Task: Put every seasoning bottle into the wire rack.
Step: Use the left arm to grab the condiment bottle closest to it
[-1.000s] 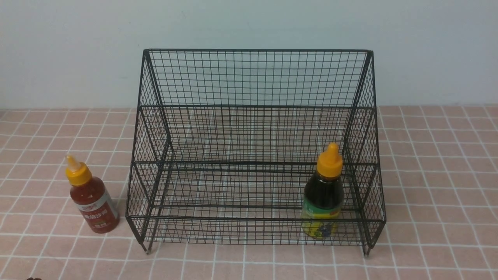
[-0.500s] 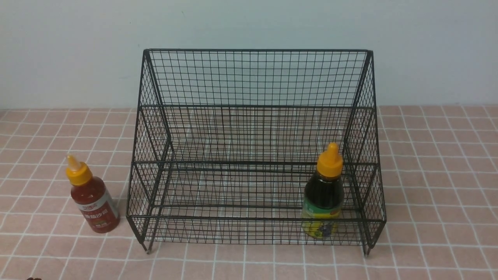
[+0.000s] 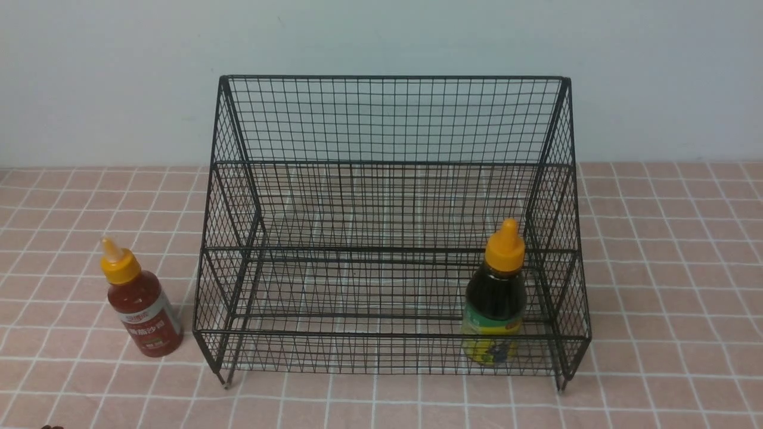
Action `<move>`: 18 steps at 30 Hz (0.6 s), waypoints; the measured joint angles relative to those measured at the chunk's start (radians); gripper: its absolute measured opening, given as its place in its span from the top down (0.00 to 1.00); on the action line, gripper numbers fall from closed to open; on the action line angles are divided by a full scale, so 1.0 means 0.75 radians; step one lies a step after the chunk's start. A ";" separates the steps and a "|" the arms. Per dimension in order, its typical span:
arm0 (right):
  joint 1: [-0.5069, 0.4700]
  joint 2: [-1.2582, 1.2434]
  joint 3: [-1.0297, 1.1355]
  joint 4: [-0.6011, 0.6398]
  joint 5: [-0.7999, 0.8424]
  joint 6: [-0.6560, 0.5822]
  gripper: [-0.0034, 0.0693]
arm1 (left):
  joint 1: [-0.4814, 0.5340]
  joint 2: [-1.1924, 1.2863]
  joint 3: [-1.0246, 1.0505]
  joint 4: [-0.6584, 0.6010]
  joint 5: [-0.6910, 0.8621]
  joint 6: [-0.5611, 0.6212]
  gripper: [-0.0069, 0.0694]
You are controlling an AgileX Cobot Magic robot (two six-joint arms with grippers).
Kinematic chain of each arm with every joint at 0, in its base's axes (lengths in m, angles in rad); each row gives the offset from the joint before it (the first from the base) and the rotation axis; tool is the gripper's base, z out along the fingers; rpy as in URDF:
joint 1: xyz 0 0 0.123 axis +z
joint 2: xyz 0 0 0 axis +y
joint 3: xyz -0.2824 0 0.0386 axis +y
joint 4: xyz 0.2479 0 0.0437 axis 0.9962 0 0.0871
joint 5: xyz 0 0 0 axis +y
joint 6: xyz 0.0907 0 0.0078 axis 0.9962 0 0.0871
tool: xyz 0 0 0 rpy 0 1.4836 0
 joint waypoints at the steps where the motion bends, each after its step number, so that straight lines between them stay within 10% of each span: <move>1: -0.072 0.000 0.021 -0.008 0.041 -0.001 0.97 | 0.000 0.000 0.000 0.000 0.000 0.000 0.92; 10: -0.561 0.002 0.363 -0.041 0.140 -0.005 0.97 | 0.000 0.000 0.000 0.000 0.000 0.000 0.92; 18: -0.599 0.002 0.373 -0.048 0.069 -0.005 0.97 | 0.000 0.000 0.000 0.000 0.000 0.000 0.92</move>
